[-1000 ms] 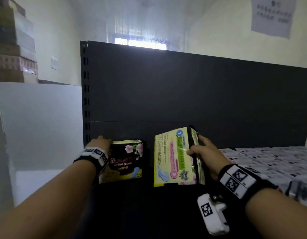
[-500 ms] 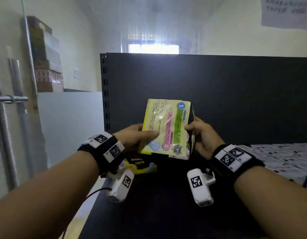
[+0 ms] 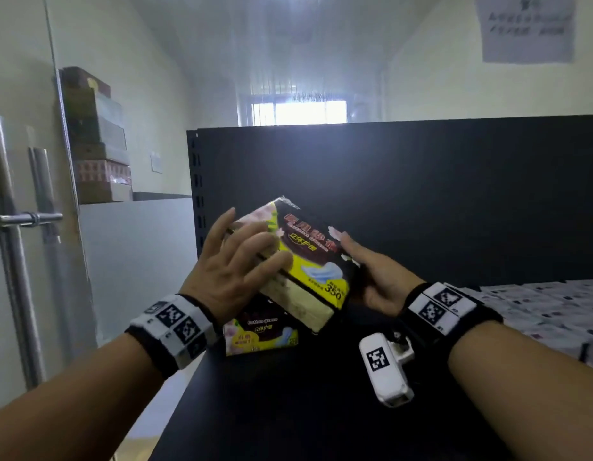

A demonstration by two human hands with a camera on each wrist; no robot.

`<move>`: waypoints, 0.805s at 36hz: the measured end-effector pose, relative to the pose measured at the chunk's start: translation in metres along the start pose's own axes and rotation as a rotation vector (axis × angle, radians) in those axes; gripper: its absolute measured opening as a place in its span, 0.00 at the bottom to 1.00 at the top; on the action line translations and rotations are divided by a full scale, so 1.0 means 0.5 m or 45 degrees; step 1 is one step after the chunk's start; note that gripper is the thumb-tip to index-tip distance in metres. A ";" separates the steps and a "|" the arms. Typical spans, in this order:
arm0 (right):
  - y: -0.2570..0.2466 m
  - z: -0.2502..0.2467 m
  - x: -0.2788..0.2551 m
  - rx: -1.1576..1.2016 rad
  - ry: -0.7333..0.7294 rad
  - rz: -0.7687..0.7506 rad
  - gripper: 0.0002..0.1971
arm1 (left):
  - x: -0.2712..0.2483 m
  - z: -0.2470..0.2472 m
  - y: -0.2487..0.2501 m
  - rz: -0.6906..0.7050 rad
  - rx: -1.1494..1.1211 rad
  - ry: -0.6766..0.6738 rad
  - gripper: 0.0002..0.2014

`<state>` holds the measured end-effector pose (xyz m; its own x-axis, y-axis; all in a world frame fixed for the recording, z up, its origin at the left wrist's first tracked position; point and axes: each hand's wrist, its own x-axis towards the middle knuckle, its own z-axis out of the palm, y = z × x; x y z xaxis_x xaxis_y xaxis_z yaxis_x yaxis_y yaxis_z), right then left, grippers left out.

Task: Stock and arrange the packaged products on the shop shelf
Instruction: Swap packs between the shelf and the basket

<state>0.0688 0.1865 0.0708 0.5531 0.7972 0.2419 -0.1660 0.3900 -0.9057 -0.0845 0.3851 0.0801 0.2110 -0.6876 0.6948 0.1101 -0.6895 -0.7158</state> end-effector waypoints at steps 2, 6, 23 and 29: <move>0.001 0.001 0.000 -0.012 0.053 -0.113 0.28 | -0.007 0.003 -0.003 0.003 0.032 -0.066 0.30; 0.001 -0.018 -0.001 -0.127 0.117 -0.197 0.19 | -0.025 -0.004 -0.026 -0.122 -0.031 -0.349 0.42; 0.054 0.019 0.044 -1.221 0.048 -0.245 0.37 | -0.054 0.029 -0.035 -1.318 -1.252 -1.161 0.49; 0.116 0.030 0.086 -1.813 -0.164 -0.130 0.43 | -0.124 0.041 -0.029 -1.121 -0.803 -1.462 0.37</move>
<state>0.0709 0.2501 0.0339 0.4234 0.8598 0.2856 0.8565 -0.2771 -0.4355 -0.0792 0.4422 0.0461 0.9279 0.2940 0.2295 0.2465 -0.9452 0.2142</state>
